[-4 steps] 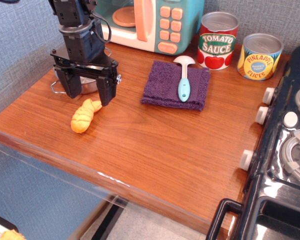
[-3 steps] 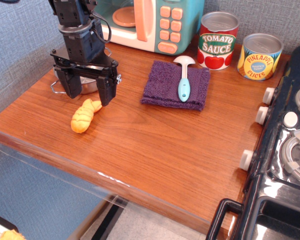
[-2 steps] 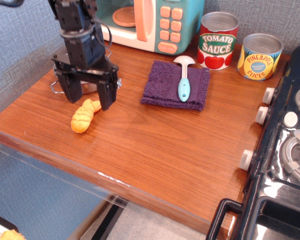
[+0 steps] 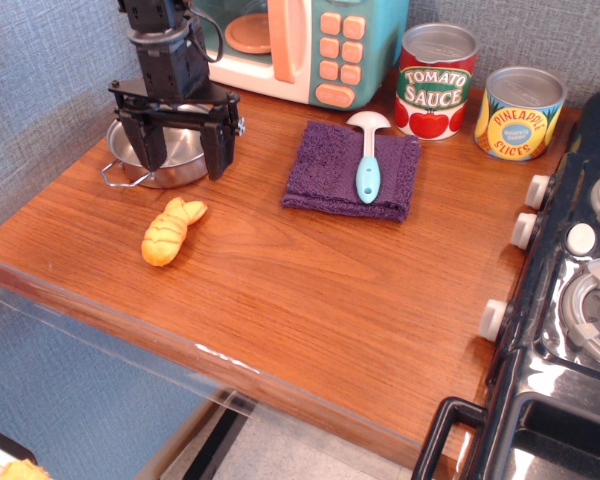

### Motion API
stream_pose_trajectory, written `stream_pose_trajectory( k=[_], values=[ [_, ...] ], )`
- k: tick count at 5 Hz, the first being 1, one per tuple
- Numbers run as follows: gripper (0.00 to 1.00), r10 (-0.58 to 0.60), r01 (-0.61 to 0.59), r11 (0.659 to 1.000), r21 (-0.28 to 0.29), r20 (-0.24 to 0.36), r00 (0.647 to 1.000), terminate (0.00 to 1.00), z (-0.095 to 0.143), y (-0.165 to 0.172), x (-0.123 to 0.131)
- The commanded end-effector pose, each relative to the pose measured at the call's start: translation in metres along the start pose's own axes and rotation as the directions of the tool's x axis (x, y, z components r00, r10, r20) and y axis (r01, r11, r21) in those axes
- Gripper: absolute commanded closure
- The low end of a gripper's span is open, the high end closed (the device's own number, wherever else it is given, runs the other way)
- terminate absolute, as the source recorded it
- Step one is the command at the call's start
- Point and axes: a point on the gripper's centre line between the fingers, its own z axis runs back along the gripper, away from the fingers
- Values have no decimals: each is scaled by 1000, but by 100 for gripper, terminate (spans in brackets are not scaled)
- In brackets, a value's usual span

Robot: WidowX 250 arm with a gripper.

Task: PLACE THE PAN IN FRONT OF THE STOVE

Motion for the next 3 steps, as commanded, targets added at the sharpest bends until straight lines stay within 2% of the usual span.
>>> stream_pose_trajectory(
  k=[1, 3],
  values=[
    [0, 58, -62, 996, 64, 63, 996, 0, 7, 17, 42],
    [0, 61, -65, 996, 64, 63, 996, 0, -13, 15, 57]
  ],
)
